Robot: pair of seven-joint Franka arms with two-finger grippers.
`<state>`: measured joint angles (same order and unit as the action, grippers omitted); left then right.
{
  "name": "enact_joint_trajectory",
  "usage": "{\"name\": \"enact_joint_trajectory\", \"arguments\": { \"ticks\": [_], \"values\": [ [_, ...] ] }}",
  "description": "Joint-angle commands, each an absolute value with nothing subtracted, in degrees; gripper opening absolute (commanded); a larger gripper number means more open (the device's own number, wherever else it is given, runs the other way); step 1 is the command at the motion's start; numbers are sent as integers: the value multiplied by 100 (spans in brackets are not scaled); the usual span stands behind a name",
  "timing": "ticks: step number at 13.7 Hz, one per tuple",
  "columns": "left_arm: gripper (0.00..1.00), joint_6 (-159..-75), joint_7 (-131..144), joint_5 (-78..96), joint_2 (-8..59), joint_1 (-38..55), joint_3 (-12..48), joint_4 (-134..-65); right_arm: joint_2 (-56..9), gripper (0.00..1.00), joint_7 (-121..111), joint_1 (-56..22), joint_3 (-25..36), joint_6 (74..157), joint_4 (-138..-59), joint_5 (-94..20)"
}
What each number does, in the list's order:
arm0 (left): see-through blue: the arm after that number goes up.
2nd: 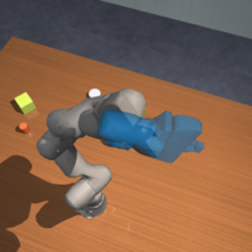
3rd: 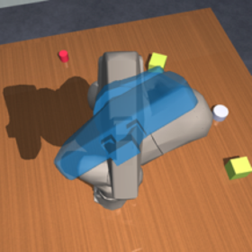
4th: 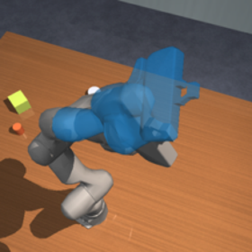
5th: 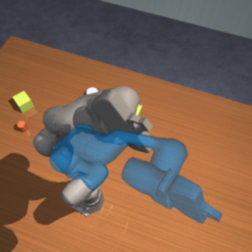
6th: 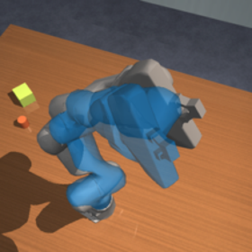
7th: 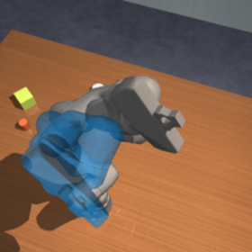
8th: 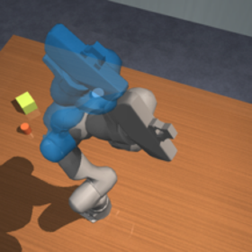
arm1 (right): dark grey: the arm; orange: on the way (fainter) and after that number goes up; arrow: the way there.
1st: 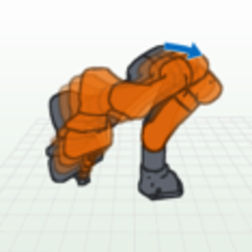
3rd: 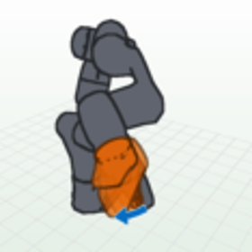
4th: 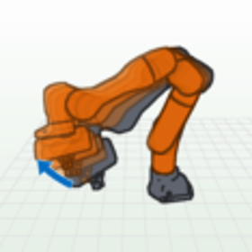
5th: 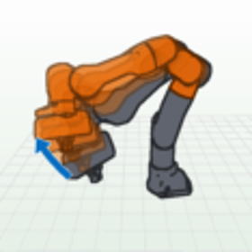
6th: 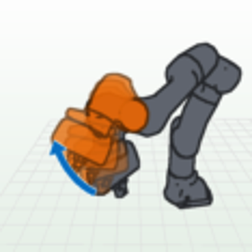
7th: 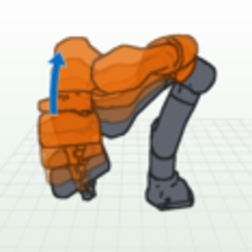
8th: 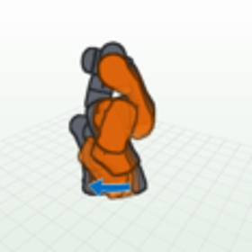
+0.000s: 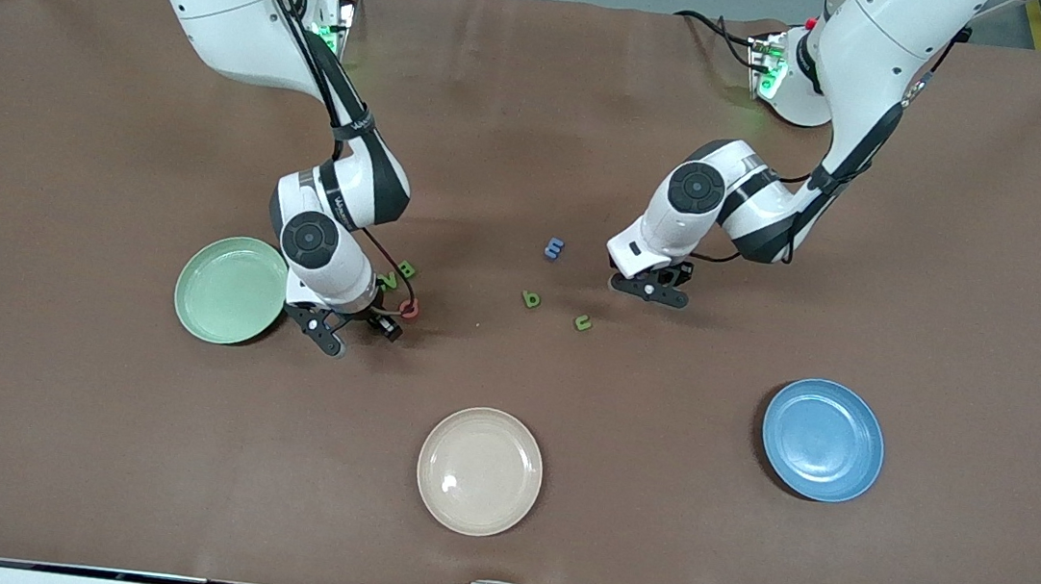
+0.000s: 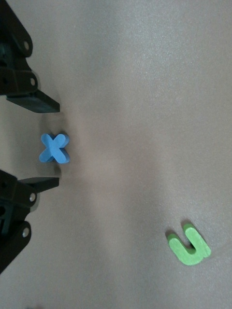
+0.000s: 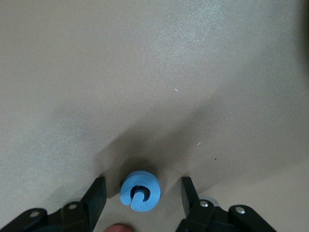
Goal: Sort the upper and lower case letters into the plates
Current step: 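Grasp the blue x with the left gripper while the right gripper grasps the c, then lower the x onto the blue plate while the right gripper drops c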
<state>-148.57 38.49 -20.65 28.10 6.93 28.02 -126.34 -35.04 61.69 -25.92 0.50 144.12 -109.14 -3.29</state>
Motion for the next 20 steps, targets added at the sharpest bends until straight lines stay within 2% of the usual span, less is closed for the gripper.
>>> {"name": "enact_joint_trajectory", "arguments": {
  "ticks": [1,4,5,6,8,10,15,20],
  "values": [
    [58,-14915,3999,-2206,2883,677,2795,-12577,-3489,49,6232,-2654,105,14441,-10977,-334],
    [53,-14915,3999,-2206,2970,677,2795,-12533,-3489,19,6223,-2654,105,14423,-10969,-334],
    [47,-14915,3999,-2206,2979,677,2795,-12525,-3489,9,6223,-2654,105,14414,-10969,-334],
    [38,-14915,3990,-2206,2988,677,2795,-12507,-3481,4,6223,-2646,105,14405,-10969,-334],
    [21,-14880,3982,-2206,2997,668,2795,-12411,-3402,1,6127,-2576,114,14292,-10960,-325],
    [11,-14845,3973,-2206,2997,642,2777,-12314,-3166,1,5637,-2322,132,13792,-10934,-308],
    [11,-14836,3946,-2215,2804,195,2531,-12041,-2498,1,4564,-1619,141,13184,-11117,-299],
    [11,-14600,3894,-2224,2725,-570,2531,-11366,-1706,1,3289,-854,141,13402,-12144,-290]
  ]
}}
